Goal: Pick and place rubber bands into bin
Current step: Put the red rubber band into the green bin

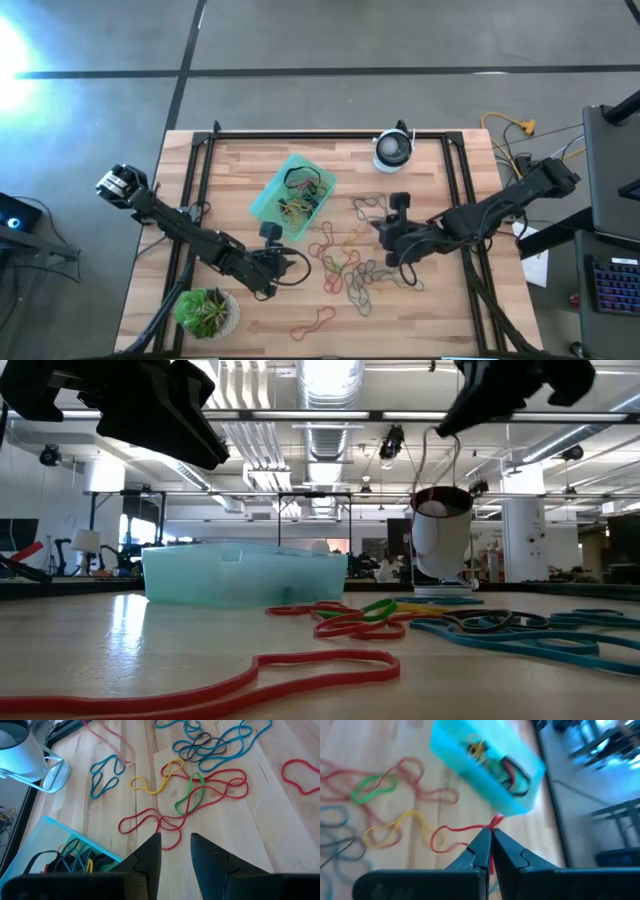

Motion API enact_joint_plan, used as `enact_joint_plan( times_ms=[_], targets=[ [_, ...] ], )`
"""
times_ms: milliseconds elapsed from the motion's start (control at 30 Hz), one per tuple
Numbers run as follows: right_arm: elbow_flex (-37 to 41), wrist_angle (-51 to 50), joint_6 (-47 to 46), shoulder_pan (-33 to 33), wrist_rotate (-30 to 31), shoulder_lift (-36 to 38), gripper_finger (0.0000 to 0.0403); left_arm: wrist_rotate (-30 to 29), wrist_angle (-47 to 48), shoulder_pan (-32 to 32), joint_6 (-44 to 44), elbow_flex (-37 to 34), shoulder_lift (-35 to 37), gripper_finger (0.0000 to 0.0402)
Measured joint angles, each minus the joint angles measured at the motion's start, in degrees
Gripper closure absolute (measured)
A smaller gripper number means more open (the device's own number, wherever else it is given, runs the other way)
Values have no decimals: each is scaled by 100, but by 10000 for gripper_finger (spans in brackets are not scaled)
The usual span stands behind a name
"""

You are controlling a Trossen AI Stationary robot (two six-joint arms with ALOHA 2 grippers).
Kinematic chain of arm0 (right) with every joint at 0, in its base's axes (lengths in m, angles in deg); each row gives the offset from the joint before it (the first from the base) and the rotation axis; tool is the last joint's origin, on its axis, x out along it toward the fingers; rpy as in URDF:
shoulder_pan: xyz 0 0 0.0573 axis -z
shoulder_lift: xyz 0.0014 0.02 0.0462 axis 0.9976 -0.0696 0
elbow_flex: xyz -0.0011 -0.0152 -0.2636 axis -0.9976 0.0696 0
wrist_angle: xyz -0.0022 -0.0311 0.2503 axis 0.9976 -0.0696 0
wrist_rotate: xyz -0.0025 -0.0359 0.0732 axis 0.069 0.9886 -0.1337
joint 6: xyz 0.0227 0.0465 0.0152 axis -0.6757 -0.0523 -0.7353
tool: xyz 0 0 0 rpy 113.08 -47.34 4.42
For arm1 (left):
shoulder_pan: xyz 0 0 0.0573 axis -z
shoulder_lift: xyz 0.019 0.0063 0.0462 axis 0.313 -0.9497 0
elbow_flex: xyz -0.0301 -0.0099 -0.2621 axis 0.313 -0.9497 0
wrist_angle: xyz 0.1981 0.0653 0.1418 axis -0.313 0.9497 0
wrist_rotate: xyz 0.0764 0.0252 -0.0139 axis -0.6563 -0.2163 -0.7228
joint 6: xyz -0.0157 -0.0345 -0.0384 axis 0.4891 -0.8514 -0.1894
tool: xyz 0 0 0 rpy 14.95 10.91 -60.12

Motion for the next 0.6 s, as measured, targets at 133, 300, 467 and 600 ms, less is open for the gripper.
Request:
enact_joint_plan(
  times_ms=[133, 300, 467, 600],
  targets=[
    [-251, 254, 417, 85, 148, 2, 394, 0, 0, -1, 1, 0, 0, 313],
    [-356, 982, 1149, 306, 153, 0, 394, 0, 1, 0, 1, -2, 0, 313],
    [-280, 1974, 1873, 641, 146, -9, 394, 0, 0, 1, 1, -7, 0, 313],
    [-262, 2479, 2169, 950, 29, -85, 394, 0, 4, 0, 4, -17, 0, 313]
  ],
)
